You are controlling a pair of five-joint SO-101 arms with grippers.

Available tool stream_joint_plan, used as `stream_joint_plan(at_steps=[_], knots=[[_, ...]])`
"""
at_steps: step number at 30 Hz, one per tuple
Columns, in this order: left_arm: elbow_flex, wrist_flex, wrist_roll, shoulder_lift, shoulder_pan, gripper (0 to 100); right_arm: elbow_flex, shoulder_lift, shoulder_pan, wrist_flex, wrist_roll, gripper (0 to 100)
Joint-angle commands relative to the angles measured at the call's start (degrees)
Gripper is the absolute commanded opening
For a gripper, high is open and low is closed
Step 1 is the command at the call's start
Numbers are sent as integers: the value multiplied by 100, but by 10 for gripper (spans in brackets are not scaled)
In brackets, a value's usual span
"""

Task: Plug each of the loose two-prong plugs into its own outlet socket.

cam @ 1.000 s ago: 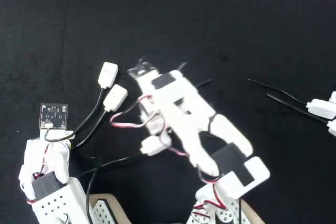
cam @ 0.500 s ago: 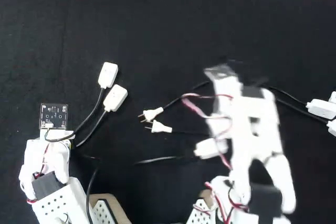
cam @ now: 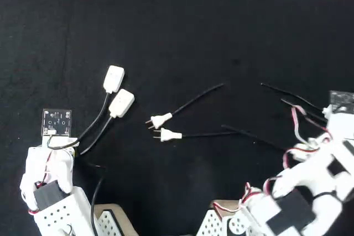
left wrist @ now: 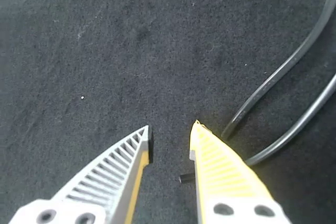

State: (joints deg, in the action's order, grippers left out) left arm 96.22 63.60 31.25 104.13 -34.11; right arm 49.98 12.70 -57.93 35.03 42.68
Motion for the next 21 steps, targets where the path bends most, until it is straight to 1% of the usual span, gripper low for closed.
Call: stream_joint_plan(at_steps=[1,3,5,7,10,11,13,15,17,19,21], knots=[[110,-70,-26,18,4,134,-989,-848,-440,-202,26,12],[110,-70,-26,18,4,134,-1640,-1437,-554,-202,18,12],[110,-70,-26,18,4,134,-2334,-2035,-659,-193,-193,13],[110,-70,-26,18,4,134,-2914,-2519,-730,44,-264,15],[110,-70,-26,18,13,134,-3662,-2809,-738,1090,-290,19],[110,-70,-26,18,13,134,-3855,-2800,-738,1486,-299,37],[110,-70,-26,18,13,134,-4180,-2712,-747,2180,-352,114],[110,-70,-26,18,13,134,-4505,-2580,-712,2752,-703,205],[110,-70,-26,18,13,134,-4699,-2440,-642,3385,-941,265],[110,-70,-26,18,13,134,-4910,-2255,-519,4149,-1064,279],[110,-70,-26,18,13,134,-5156,-2044,-440,4844,-1257,266]])
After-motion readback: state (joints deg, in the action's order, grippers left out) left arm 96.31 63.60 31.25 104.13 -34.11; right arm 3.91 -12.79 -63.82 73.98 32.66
